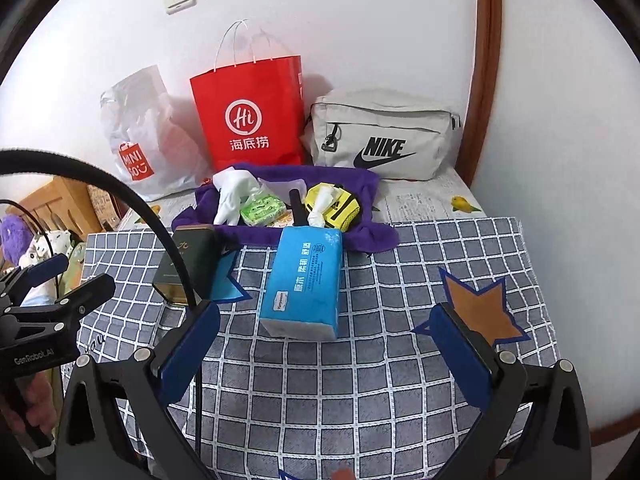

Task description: Organize soft objects

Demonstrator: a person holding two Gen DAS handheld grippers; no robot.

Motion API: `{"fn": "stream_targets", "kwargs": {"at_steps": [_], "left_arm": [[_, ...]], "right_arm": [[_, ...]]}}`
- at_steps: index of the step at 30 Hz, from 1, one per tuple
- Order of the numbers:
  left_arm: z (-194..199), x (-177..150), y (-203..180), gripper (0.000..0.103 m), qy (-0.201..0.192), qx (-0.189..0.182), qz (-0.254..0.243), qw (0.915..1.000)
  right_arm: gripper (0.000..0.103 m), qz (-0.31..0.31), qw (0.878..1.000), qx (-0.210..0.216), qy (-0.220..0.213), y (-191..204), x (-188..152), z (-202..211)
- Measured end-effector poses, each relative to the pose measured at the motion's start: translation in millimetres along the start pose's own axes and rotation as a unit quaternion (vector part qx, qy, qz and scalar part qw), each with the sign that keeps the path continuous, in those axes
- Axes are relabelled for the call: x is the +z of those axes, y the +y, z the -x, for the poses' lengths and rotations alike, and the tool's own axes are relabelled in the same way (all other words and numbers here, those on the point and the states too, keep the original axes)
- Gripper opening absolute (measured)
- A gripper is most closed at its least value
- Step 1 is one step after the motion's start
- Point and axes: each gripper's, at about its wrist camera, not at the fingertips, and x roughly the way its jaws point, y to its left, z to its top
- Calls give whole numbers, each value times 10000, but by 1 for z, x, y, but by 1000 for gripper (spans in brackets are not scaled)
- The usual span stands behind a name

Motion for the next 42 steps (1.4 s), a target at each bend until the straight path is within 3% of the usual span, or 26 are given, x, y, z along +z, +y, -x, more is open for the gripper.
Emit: {"fn": "stream_targets", "kwargs": {"at_steps": [42], "left_arm": [[7, -6, -2, 103, 75, -44, -115, 9999]], "right_arm": [[103, 98, 9999, -36, -132, 13, -3, 19]]}}
